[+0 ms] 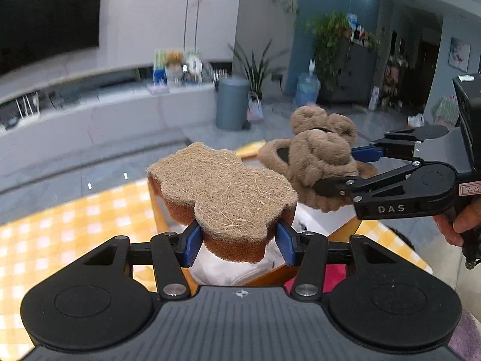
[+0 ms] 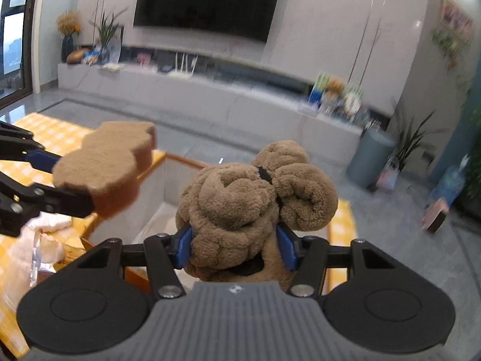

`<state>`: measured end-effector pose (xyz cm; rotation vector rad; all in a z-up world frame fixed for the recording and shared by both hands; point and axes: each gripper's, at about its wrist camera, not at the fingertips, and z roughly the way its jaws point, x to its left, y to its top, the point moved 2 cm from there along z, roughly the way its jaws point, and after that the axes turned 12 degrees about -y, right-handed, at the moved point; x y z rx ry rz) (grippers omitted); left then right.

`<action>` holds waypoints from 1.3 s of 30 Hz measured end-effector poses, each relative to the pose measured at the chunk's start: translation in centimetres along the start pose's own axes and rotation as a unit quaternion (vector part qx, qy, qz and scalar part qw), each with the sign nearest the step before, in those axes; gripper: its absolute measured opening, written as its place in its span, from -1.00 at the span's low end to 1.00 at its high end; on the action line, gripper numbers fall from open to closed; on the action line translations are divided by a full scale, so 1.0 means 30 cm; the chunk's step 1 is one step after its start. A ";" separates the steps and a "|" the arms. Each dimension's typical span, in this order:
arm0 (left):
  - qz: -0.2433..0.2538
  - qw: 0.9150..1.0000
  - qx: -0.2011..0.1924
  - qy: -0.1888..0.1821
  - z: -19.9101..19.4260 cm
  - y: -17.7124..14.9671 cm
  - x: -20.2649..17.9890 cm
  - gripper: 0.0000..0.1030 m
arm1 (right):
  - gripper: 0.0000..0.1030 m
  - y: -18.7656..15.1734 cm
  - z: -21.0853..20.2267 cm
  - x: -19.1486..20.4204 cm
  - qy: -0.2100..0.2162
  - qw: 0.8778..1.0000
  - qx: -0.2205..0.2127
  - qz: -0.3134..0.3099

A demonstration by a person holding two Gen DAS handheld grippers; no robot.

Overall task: Organize soft objects
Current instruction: 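Lower both held items into the orange box and open both tools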

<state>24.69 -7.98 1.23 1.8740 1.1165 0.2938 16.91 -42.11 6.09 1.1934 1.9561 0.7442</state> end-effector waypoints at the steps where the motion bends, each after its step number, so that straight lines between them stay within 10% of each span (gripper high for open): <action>1: -0.002 1.000 0.010 -0.003 0.029 -0.004 0.013 0.15 | 0.10 -0.007 0.028 0.007 0.002 1.000 0.009 -0.005; 18: -0.039 0.995 0.090 -0.008 0.237 -0.060 0.116 0.18 | 0.18 -0.092 0.350 -0.059 -0.010 0.992 0.125 -0.015; 26: -0.036 0.996 0.083 -0.011 0.235 -0.048 0.103 0.55 | 0.40 -0.097 0.313 -0.046 -0.018 0.993 0.120 -0.001; 39: -0.044 0.998 0.052 -0.012 0.083 -0.007 0.009 0.58 | 0.57 -0.067 0.087 -0.033 -0.034 0.996 0.079 0.003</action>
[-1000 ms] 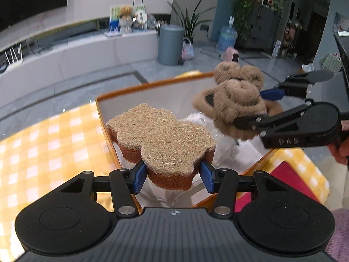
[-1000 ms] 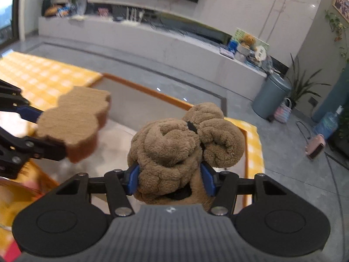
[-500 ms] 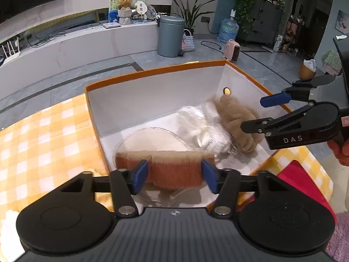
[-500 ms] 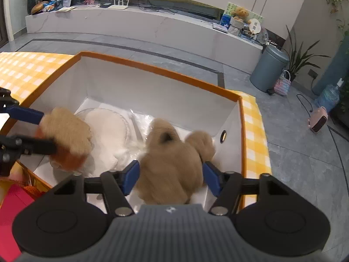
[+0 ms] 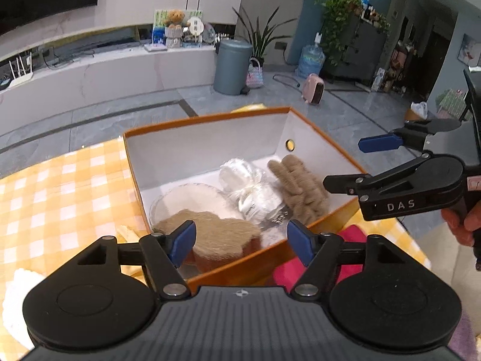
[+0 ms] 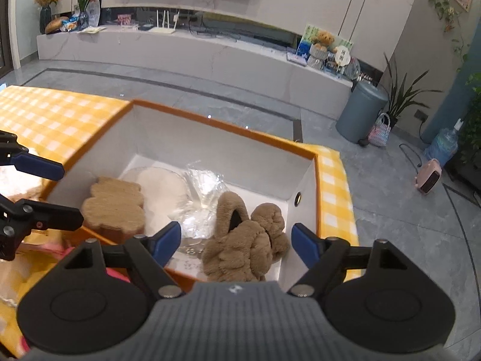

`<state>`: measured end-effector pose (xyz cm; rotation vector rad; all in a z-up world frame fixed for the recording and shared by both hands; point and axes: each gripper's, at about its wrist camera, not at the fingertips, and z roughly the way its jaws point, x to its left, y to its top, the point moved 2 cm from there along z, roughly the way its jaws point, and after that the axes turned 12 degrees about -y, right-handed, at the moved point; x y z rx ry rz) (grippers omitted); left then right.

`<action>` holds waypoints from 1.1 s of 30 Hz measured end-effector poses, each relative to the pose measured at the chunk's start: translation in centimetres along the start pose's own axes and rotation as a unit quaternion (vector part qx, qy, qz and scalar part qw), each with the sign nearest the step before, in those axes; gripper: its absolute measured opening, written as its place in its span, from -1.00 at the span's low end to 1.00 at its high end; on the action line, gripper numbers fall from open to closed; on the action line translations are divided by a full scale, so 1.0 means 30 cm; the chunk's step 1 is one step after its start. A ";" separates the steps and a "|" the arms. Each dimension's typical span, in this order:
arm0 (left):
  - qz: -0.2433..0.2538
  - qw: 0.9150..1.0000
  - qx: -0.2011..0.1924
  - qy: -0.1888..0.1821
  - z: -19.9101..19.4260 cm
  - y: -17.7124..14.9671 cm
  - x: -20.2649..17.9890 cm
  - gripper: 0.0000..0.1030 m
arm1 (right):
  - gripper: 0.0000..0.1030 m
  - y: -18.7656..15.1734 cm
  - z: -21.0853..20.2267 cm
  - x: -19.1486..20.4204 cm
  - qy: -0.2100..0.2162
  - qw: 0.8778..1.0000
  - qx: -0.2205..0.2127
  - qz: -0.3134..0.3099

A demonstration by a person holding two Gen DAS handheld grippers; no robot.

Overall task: Organize soft objects
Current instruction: 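Lower both held items into the orange box and open both tools, then move both tools back over the remaining soft items on the tablecloth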

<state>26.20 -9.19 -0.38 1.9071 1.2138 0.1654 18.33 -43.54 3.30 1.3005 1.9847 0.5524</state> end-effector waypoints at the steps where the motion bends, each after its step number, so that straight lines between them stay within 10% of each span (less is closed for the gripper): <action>1: 0.003 1.000 -0.004 -0.001 -0.020 -0.002 -0.013 0.58 | 0.58 -0.001 -0.025 -0.001 0.001 1.000 -0.005 0.002; 18: 0.097 0.990 -0.095 0.047 -0.359 -0.238 -0.258 0.62 | 0.82 -0.289 -0.477 0.170 0.026 0.987 -0.111 0.110; 33: 0.040 0.994 -0.070 0.077 -0.409 -0.515 -0.183 0.62 | 0.82 -0.548 -0.525 0.416 0.064 0.977 -0.101 0.176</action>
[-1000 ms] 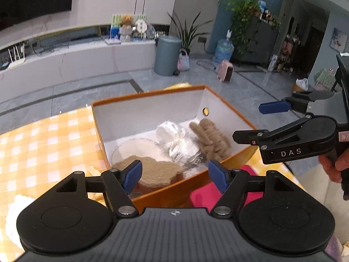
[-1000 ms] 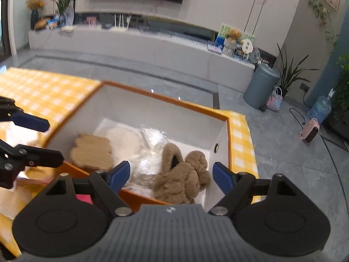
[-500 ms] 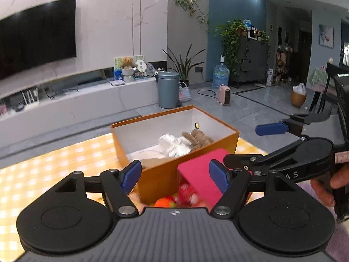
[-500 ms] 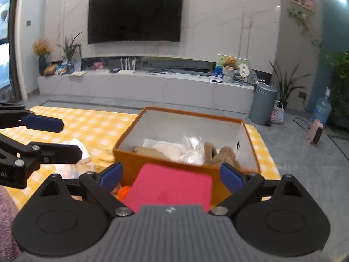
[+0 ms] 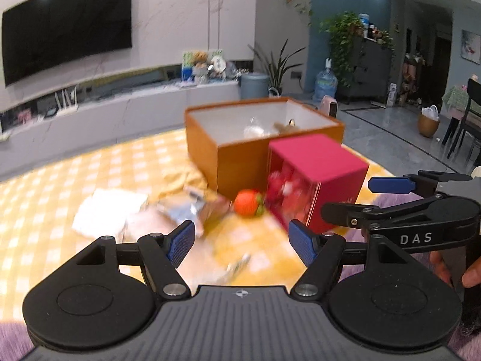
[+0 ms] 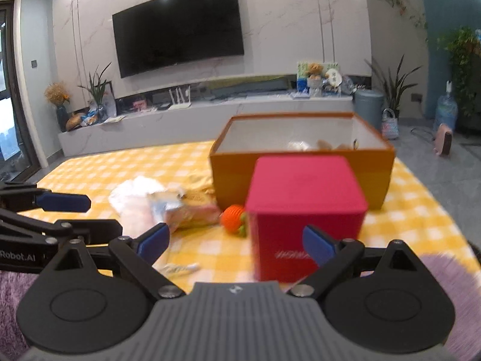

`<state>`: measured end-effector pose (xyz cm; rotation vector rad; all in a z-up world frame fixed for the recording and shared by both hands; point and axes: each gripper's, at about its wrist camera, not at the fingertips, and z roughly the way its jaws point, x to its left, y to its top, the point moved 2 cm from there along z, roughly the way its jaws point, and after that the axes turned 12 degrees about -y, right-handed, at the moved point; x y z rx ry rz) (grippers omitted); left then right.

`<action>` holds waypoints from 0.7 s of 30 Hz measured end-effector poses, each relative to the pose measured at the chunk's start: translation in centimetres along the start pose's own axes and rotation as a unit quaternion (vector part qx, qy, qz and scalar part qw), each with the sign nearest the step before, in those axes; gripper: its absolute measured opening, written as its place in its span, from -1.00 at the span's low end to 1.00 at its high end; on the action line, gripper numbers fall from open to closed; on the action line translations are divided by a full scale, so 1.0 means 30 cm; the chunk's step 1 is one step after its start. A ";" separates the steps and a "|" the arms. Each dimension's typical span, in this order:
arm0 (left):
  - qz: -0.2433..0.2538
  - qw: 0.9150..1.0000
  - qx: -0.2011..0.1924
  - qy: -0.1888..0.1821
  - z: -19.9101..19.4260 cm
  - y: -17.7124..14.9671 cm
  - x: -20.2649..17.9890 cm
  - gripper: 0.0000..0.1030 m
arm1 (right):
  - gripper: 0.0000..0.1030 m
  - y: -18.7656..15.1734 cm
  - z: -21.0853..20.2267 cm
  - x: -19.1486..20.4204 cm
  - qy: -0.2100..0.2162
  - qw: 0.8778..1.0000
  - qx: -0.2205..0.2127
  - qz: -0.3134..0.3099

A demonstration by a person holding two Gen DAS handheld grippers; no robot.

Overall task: Organize soft objects
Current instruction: 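Move both tools back over the remaining soft items on the tablecloth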

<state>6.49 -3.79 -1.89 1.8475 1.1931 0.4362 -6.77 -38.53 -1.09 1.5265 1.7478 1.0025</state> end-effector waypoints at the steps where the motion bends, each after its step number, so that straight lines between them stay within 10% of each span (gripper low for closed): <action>1: -0.008 1.000 0.002 -0.001 -0.010 -0.021 0.016 0.62 | 0.82 -0.009 0.008 0.015 -0.003 1.000 0.007 -0.009; 21: -0.148 0.988 0.043 0.005 -0.035 -0.184 0.198 0.54 | 0.62 -0.072 0.127 0.199 0.014 0.992 0.052 -0.110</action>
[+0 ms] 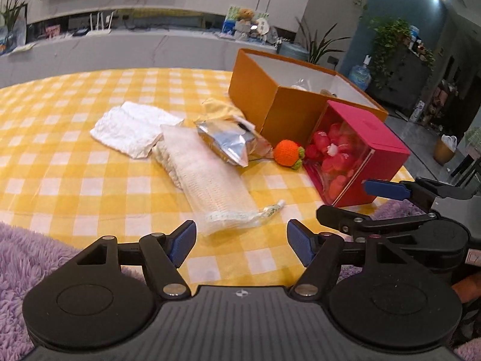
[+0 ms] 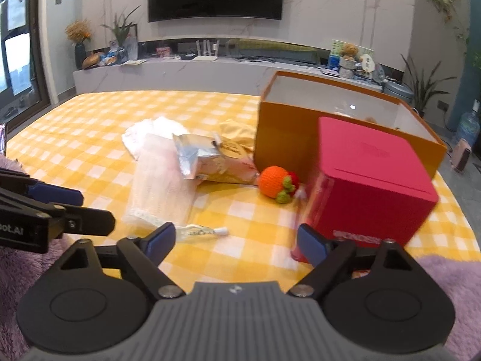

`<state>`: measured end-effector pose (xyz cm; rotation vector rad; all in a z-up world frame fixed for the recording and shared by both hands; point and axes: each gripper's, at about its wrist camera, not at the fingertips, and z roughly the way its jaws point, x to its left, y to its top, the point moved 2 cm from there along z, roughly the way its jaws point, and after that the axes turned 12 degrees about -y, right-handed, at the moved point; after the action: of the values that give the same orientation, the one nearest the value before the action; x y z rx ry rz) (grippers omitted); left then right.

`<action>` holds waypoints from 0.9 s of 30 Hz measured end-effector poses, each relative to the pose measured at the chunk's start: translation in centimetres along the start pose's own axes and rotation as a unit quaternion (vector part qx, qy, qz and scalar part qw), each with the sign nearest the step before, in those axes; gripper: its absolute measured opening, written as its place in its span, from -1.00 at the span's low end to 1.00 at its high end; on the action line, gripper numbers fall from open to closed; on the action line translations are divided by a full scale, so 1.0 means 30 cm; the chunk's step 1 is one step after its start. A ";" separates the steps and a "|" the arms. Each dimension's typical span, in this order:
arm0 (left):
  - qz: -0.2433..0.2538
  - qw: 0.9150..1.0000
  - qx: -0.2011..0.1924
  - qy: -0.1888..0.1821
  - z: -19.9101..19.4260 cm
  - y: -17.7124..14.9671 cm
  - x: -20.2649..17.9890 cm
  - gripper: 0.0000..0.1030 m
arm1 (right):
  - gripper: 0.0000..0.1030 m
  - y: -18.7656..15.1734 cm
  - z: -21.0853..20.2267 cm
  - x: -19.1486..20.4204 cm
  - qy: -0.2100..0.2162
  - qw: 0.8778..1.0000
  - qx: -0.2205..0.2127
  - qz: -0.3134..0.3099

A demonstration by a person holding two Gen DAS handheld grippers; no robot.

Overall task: Organize soft objects
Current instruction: 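Move both tools back over the remaining soft items on the tablecloth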

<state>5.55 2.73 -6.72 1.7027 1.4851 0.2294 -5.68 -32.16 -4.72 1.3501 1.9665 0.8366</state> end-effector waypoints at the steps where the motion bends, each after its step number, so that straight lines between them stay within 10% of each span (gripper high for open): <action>1: -0.006 1.000 0.003 0.005 0.005 0.006 0.005 0.53 | 0.61 0.004 0.005 0.009 0.003 1.000 -0.001 -0.005; 15: -0.059 0.997 0.036 0.017 0.176 0.143 0.120 0.49 | -0.13 0.072 0.228 0.122 0.012 0.995 0.006 -0.094; 27: -0.081 0.994 0.076 0.002 0.303 0.146 0.142 0.34 | -0.32 0.044 0.317 0.153 0.081 0.993 0.044 -0.073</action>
<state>15.61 2.53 -11.05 1.6898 1.6693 0.0329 1.02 -25.91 -10.15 1.2022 2.2226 0.8205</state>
